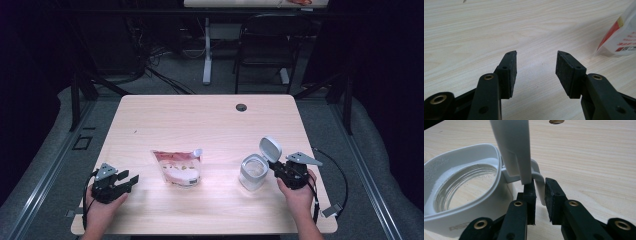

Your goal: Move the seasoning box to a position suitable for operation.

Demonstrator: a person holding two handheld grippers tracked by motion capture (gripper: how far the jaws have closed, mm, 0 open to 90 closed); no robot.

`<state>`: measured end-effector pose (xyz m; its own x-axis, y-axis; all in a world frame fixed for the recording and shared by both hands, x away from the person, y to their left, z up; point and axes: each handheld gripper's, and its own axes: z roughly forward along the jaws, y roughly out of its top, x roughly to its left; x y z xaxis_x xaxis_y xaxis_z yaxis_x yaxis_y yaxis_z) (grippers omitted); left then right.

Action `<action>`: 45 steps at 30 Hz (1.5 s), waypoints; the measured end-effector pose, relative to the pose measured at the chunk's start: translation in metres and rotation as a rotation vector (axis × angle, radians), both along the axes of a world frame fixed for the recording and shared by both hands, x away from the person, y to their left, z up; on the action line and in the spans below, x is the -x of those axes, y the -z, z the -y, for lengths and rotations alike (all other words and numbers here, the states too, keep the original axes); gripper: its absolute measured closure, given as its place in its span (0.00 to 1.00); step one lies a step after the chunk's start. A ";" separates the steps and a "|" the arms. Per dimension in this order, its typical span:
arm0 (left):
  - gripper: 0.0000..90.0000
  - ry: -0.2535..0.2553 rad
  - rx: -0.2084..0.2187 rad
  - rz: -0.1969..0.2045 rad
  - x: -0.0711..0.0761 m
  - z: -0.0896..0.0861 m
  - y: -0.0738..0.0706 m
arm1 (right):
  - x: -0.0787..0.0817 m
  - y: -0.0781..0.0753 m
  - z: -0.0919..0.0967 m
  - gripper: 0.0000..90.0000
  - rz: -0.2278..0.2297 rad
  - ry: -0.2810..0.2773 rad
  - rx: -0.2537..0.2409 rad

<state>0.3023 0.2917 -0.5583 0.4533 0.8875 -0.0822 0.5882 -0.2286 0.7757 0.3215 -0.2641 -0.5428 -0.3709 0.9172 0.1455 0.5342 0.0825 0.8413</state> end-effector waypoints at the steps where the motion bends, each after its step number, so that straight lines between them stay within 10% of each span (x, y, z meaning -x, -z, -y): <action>1: 0.58 -0.001 -0.001 0.000 0.000 0.000 0.000 | 0.000 0.000 0.000 0.88 0.002 -0.003 -0.003; 45: 0.62 0.011 -0.006 -0.014 -0.008 0.002 0.005 | -0.011 -0.002 -0.006 0.87 0.014 -0.080 -0.004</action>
